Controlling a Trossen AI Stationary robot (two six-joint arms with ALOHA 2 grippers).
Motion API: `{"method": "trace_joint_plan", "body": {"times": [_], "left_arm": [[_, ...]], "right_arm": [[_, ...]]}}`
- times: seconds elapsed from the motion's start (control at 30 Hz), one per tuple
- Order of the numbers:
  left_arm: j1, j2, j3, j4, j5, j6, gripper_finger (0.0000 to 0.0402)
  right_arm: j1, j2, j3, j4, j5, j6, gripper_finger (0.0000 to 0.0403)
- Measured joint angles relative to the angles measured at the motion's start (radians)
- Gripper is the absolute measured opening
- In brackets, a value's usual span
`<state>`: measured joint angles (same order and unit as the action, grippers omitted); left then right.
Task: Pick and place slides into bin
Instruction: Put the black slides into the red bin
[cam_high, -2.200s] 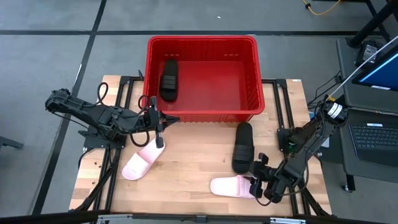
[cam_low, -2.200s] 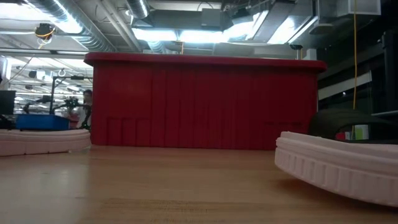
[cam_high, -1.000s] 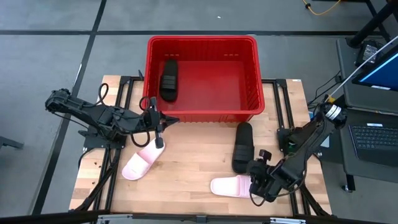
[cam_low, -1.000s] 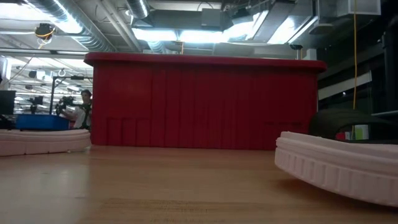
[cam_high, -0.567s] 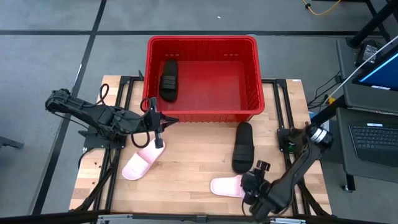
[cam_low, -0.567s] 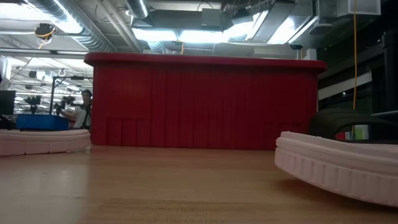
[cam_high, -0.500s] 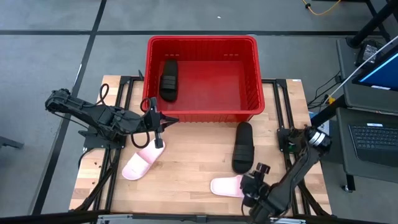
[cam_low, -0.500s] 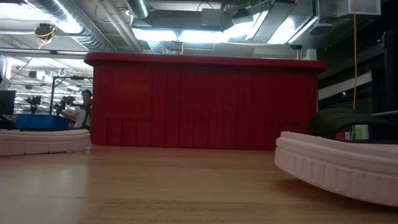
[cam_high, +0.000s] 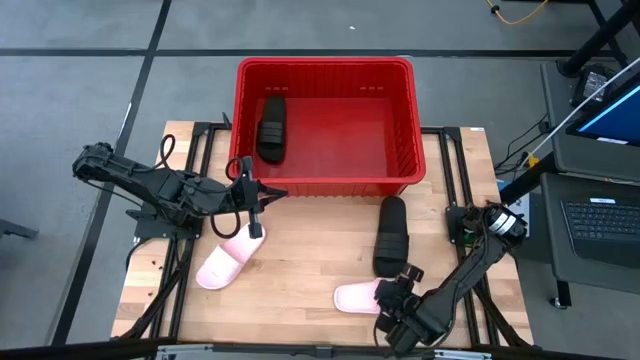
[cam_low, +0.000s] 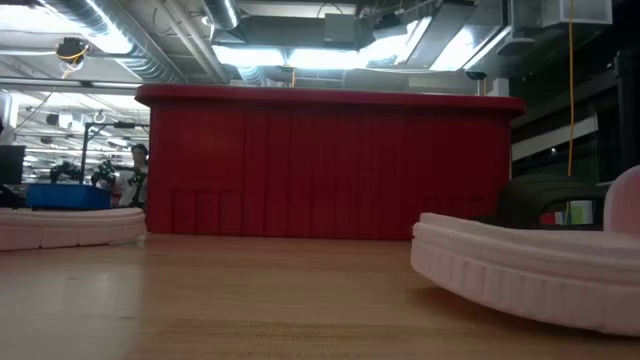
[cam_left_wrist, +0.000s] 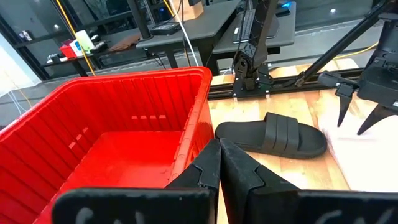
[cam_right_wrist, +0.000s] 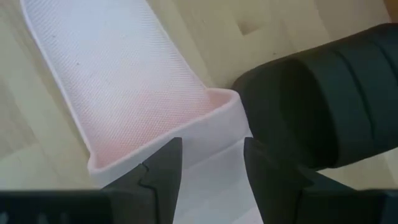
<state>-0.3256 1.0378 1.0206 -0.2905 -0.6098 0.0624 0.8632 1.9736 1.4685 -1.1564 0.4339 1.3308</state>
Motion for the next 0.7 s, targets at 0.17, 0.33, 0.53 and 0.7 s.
{"method": "trace_joint_plan", "body": {"times": [0.17, 0.33, 0.53, 0.7], "left_arm": [[0.0, 0.0, 0.0, -0.001, 0.0, 0.001, 0.0005], [0.0, 0.0, 0.0, -0.002, 0.0, 0.001, 0.0008], [0.0, 0.0, 0.0, -0.002, 0.0, 0.001, 0.0004], [0.0, 0.0, 0.0, -0.003, 0.0, -0.011, 0.0002]], "right_arm": [[-0.009, 0.0, 0.0, -0.004, -0.02, 0.01, 0.0172], [-0.009, -0.001, 0.009, -0.022, -0.076, 0.029, 0.0172], [-0.003, -0.001, 0.085, -0.143, -0.125, 0.08, 0.0172], [0.013, -0.002, 0.098, -0.173, -0.117, 0.078, 0.0172]]}}
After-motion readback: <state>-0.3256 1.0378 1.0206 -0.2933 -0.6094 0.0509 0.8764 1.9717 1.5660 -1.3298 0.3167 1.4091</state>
